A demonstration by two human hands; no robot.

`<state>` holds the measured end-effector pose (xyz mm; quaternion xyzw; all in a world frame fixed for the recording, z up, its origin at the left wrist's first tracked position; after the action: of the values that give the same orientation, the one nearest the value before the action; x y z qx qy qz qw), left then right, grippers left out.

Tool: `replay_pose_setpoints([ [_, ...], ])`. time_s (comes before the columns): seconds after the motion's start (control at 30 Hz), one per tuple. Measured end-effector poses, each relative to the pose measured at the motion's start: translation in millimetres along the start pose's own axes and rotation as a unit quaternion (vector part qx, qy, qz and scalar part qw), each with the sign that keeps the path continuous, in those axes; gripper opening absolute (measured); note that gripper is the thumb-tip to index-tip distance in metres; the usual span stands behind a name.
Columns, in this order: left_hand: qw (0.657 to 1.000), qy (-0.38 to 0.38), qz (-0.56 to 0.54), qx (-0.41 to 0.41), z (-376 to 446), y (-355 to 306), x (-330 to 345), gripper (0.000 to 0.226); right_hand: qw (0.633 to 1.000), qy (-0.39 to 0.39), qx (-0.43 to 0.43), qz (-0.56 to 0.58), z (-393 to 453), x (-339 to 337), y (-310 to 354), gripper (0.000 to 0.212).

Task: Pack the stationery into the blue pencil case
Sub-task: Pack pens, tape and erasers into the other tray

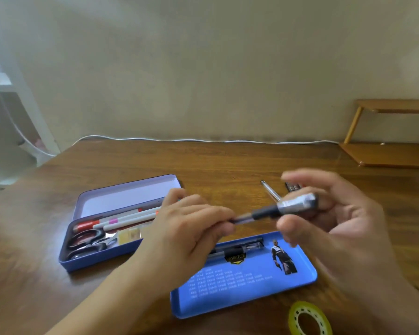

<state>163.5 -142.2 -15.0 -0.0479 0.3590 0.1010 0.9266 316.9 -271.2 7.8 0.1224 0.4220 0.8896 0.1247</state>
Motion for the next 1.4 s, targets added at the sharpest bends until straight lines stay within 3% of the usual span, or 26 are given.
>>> replay_pose_setpoints([
  [0.07,0.996,-0.028,-0.070,-0.046,0.5,-2.7,-1.0,0.017,0.995,0.014,0.041,0.085,-0.9,4.7,-8.1,0.053],
  [0.17,0.995,0.001,-0.093,-0.024,2.1,-13.3,4.0,0.017,0.998,0.050,0.025,-0.036,-3.2,15.4,-18.3,0.029],
  [0.23,0.996,0.028,-0.080,0.003,2.6,-14.5,4.4,0.013,0.998,0.047,-0.003,-0.048,-4.7,15.8,-18.6,0.023],
  [0.3,0.998,0.016,-0.056,-0.025,3.1,-2.6,-2.9,0.015,0.991,0.072,-0.046,-0.103,-4.8,12.3,-16.6,0.020],
  [0.4,0.982,-0.011,-0.142,-0.124,-1.2,26.1,-20.4,0.028,0.945,0.163,-0.058,-0.276,-4.6,15.1,-24.7,0.031],
  [0.5,0.983,0.082,-0.149,-0.070,-0.4,24.0,-23.1,0.017,0.905,0.207,-0.039,-0.369,-8.1,20.0,-36.9,0.036],
  [0.6,0.983,0.164,-0.075,-0.014,-3.4,14.7,-9.3,0.012,0.918,0.188,-0.008,-0.350,-7.3,16.8,-37.2,0.033],
  [0.73,0.980,0.181,-0.082,-0.027,-5.8,21.7,-10.0,0.013,0.904,0.221,-0.006,-0.366,-1.4,2.3,-33.5,0.011],
  [0.9,0.967,0.209,-0.126,-0.075,-8.3,21.4,-5.2,0.019,0.853,0.286,0.007,-0.436,-1.7,2.1,-38.3,0.019],
  [0.97,0.962,0.215,-0.147,-0.082,-7.7,21.8,-6.0,0.015,0.858,0.281,0.012,-0.429,-3.5,2.3,-39.7,0.020],
  [1.1,0.958,0.282,-0.052,0.023,-8.4,19.5,-5.0,0.009,0.882,0.264,0.038,-0.389,-6.2,0.7,-42.0,0.033],
  [1.17,0.949,0.309,-0.007,0.055,-10.7,19.2,-0.3,0.010,0.882,0.267,0.039,-0.387,-8.7,4.3,-46.5,0.030],
  [1.3,0.944,0.323,0.022,0.063,-13.5,22.2,4.2,0.014,0.838,0.286,0.022,-0.464,-11.2,11.9,-54.0,0.024],
  [1.4,0.945,0.320,0.033,0.055,-13.5,25.5,3.1,0.014,0.843,0.268,0.031,-0.465,-8.7,7.5,-54.6,0.021],
])
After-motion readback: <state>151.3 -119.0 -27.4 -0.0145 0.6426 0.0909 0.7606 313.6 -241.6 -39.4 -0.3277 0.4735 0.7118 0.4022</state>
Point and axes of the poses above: each hand's wrist, its own z-axis towards the middle knuckle, its own x-axis out of the palm, y = z × x, the point moved 4 cm from there along z, towards the middle knuckle, and after that the axes turned 14 degrees about z, right-handed, at the moved point
